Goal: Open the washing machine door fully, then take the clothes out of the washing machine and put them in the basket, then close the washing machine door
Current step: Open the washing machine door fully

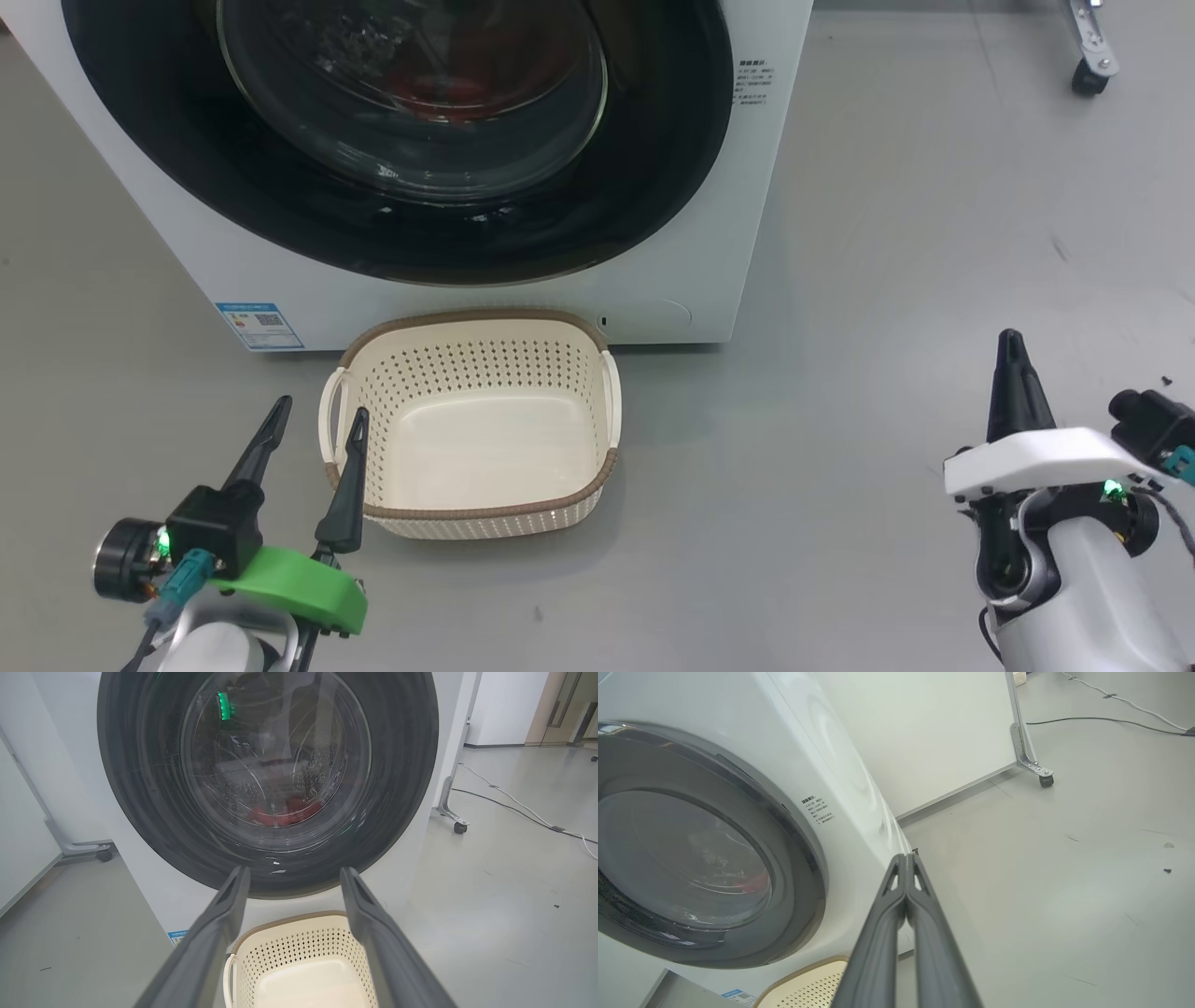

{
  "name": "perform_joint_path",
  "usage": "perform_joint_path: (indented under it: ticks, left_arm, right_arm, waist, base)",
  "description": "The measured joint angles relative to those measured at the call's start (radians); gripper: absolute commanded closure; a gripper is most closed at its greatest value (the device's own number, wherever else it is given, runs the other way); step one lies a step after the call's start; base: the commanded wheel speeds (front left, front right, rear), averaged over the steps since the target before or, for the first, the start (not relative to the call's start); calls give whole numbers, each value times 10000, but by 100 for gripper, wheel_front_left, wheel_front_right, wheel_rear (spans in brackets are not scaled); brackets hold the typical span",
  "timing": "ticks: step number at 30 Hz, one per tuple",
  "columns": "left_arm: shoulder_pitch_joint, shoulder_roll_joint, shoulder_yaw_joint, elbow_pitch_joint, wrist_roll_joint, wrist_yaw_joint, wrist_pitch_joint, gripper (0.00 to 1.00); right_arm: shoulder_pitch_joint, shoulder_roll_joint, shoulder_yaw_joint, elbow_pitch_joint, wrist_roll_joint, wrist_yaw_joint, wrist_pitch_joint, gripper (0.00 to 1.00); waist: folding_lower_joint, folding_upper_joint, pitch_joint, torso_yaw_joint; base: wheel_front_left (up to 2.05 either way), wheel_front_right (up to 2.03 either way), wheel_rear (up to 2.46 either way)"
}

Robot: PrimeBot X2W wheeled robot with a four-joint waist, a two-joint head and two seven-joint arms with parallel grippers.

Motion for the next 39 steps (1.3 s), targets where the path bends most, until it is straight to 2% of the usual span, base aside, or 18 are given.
perform_joint_path:
  ticks: [12, 13, 22, 27, 34, 39]
  left_arm:
    - [-737, -159, 56, -431, 88, -173, -2, 0]
    - [-737, -159, 56, -431, 88, -173, -2, 0]
    - [-1462, -391, 0, -669, 295, -341, -2, 0]
    - [-1784, -571, -105, -723, 353, -443, -2, 0]
    - [-2074, -738, -178, -807, 531, -683, -4, 0]
    - [-2208, -924, -194, -815, 566, -746, -2, 0]
  right_arm:
    - [-2376, 67, -1001, 359, 3985, 167, 1726, 100]
    - [-2376, 67, -1001, 359, 3985, 167, 1726, 100]
    - [-4765, 8, -1302, 575, 6598, 169, 3513, 100]
    - [-5624, -19, -1258, 658, 7356, 169, 4249, 100]
    - [-6745, -56, -1214, 903, 7678, 134, 5016, 100]
    - [-7668, -134, -1122, 1131, 7693, -50, 5390, 100]
  waist:
    - [0, 0, 1110, 462]
    - [0, 0, 1110, 462]
    - [1, 0, 2105, 894]
    - [1, 0, 2454, 1101]
    - [1, 0, 2966, 1514]
    - [1, 0, 3367, 1796]
  base:
    - [0, 0, 0]
    - [0, 0, 0]
    - [0, 0, 0]
    - [0, 0, 0]
    - [0, 0, 0]
    - [0, 0, 0]
